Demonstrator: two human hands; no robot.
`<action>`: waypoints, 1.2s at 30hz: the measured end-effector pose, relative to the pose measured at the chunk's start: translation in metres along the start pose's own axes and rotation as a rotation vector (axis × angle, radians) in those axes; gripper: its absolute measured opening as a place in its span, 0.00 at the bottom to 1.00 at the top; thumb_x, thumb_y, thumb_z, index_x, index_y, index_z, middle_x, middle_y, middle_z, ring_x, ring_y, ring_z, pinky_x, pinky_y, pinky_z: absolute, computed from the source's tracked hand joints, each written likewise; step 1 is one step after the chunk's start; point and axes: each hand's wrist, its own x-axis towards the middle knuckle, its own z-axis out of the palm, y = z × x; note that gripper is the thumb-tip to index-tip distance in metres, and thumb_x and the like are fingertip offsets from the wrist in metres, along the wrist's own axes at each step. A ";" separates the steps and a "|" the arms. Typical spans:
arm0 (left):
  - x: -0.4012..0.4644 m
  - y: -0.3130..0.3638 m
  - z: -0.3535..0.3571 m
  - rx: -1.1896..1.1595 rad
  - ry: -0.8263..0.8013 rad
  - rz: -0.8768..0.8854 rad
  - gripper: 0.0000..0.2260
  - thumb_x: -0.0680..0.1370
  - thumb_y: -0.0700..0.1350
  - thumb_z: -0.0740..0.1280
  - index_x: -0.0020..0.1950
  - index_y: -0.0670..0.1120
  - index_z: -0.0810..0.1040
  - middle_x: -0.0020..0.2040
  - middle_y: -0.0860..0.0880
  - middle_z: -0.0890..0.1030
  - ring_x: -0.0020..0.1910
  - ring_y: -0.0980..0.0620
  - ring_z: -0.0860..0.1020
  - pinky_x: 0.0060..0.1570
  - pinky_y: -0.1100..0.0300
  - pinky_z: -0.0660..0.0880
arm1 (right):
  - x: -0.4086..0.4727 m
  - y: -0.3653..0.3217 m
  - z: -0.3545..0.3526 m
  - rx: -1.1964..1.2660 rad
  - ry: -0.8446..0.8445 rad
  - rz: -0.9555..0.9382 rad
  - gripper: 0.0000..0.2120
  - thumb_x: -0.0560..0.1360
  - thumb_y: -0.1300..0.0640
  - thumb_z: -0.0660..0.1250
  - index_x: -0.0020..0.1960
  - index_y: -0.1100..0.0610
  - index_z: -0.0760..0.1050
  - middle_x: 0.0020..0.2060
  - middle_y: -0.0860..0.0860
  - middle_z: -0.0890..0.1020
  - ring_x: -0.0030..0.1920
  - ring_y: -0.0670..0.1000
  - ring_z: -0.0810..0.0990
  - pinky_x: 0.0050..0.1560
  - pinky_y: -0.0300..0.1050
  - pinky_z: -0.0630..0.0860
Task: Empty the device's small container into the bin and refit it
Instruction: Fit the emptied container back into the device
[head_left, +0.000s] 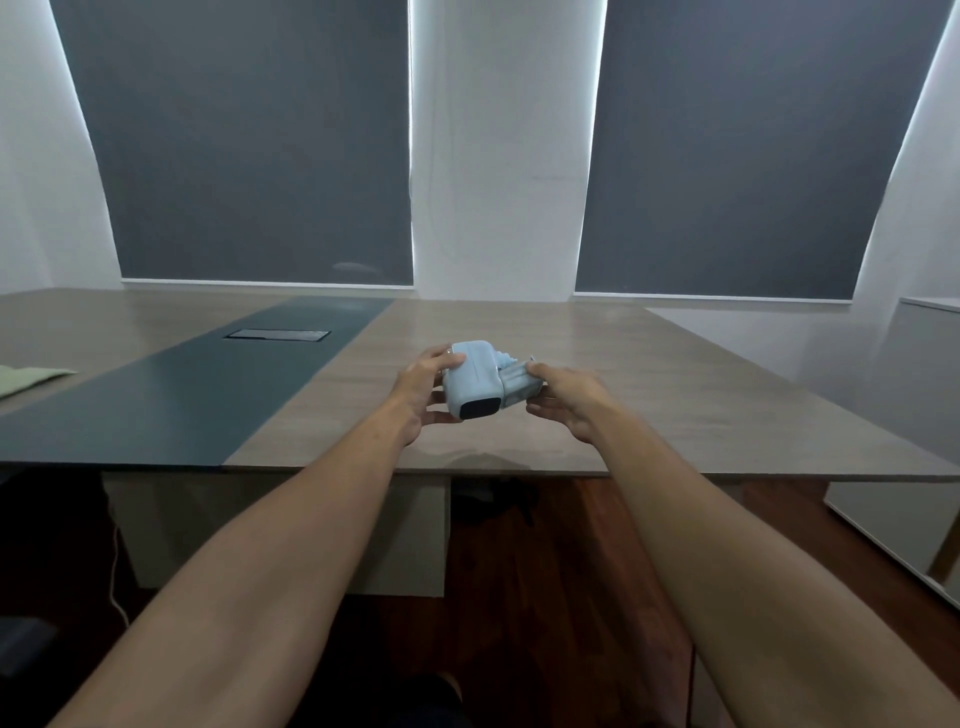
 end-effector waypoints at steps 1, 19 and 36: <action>0.000 0.000 0.001 -0.009 -0.001 0.000 0.21 0.72 0.49 0.69 0.65 0.53 0.77 0.60 0.43 0.79 0.49 0.44 0.79 0.36 0.52 0.79 | -0.001 -0.001 0.001 0.012 0.012 -0.011 0.10 0.73 0.56 0.74 0.46 0.62 0.75 0.44 0.58 0.82 0.42 0.56 0.83 0.49 0.49 0.82; 0.001 0.002 0.004 -0.067 0.031 0.017 0.17 0.71 0.43 0.72 0.60 0.51 0.78 0.63 0.40 0.78 0.48 0.41 0.80 0.40 0.45 0.82 | -0.015 0.005 0.023 -0.180 0.030 0.010 0.21 0.75 0.37 0.59 0.46 0.53 0.82 0.58 0.52 0.79 0.58 0.56 0.77 0.60 0.56 0.77; 0.004 -0.022 -0.072 0.719 0.673 0.252 0.20 0.68 0.47 0.74 0.58 0.54 0.76 0.60 0.45 0.77 0.54 0.42 0.79 0.51 0.54 0.75 | -0.005 0.036 0.093 -0.588 -0.044 -0.242 0.24 0.81 0.45 0.56 0.63 0.62 0.78 0.61 0.59 0.80 0.63 0.60 0.76 0.64 0.52 0.73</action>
